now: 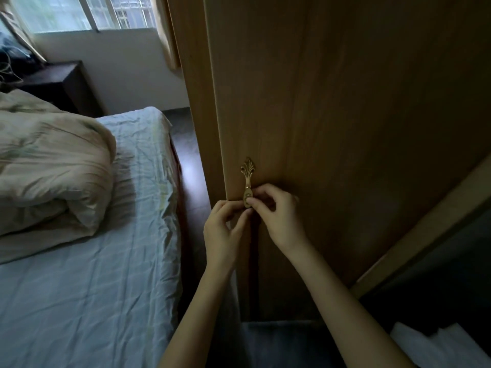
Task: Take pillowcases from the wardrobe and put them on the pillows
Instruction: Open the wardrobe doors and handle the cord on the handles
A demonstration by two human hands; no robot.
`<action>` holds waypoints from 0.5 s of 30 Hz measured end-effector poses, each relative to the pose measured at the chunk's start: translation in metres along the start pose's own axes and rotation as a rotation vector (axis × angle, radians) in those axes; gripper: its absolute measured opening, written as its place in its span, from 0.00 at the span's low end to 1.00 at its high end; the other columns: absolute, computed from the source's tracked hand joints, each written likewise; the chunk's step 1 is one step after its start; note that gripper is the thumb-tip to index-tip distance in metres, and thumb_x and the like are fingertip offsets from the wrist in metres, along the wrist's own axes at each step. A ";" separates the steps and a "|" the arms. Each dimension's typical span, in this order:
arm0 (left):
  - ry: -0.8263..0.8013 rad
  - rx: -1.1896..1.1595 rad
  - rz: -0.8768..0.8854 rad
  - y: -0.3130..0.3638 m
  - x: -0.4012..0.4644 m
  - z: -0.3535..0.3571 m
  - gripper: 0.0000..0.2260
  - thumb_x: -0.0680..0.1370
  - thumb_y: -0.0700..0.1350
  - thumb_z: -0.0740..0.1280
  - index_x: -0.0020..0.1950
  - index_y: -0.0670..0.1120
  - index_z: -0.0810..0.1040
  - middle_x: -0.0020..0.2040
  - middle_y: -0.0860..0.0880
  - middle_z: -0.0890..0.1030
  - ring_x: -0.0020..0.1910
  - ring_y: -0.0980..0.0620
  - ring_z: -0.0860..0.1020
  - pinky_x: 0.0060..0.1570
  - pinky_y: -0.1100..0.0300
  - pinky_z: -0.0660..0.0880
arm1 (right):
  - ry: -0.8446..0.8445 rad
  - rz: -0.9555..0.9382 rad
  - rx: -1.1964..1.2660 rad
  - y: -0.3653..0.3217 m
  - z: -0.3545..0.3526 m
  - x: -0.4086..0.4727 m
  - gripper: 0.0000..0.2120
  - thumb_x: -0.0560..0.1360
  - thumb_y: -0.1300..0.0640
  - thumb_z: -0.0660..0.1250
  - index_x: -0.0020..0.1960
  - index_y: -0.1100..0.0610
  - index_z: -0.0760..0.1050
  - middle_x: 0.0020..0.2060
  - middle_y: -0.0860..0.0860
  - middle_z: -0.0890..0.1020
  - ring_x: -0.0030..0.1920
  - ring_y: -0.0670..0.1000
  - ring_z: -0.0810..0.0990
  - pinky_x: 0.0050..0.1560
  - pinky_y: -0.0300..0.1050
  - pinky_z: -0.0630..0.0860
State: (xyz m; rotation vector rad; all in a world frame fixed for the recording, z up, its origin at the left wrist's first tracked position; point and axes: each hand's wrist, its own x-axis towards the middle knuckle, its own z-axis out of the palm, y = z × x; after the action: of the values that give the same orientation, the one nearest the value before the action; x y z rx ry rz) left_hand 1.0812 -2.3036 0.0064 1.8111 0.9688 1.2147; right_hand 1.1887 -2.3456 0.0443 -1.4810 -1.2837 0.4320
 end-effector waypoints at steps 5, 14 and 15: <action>-0.047 -0.088 0.013 -0.025 0.050 0.014 0.06 0.74 0.38 0.68 0.47 0.49 0.79 0.44 0.50 0.78 0.44 0.61 0.77 0.44 0.73 0.72 | 0.112 -0.008 -0.071 0.013 0.009 0.043 0.02 0.72 0.64 0.68 0.43 0.63 0.77 0.39 0.54 0.83 0.40 0.48 0.80 0.42 0.41 0.76; -0.235 -0.235 -0.078 -0.053 0.159 0.060 0.07 0.75 0.40 0.67 0.45 0.52 0.79 0.45 0.48 0.81 0.46 0.56 0.80 0.47 0.63 0.76 | 0.312 0.048 -0.192 0.056 0.011 0.137 0.01 0.73 0.61 0.67 0.44 0.58 0.77 0.36 0.46 0.78 0.38 0.44 0.77 0.37 0.32 0.72; -0.253 -0.231 -0.075 -0.054 0.168 0.067 0.05 0.76 0.41 0.66 0.47 0.50 0.79 0.47 0.47 0.81 0.47 0.54 0.79 0.48 0.61 0.76 | 0.328 0.063 -0.207 0.061 0.008 0.147 0.01 0.73 0.61 0.67 0.44 0.58 0.77 0.36 0.45 0.78 0.36 0.42 0.76 0.36 0.28 0.71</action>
State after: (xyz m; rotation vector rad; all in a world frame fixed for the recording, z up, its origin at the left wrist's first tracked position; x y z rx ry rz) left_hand 1.1797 -2.1423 0.0056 1.6808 0.7153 0.9796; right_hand 1.2627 -2.2045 0.0405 -1.6885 -1.0450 0.0900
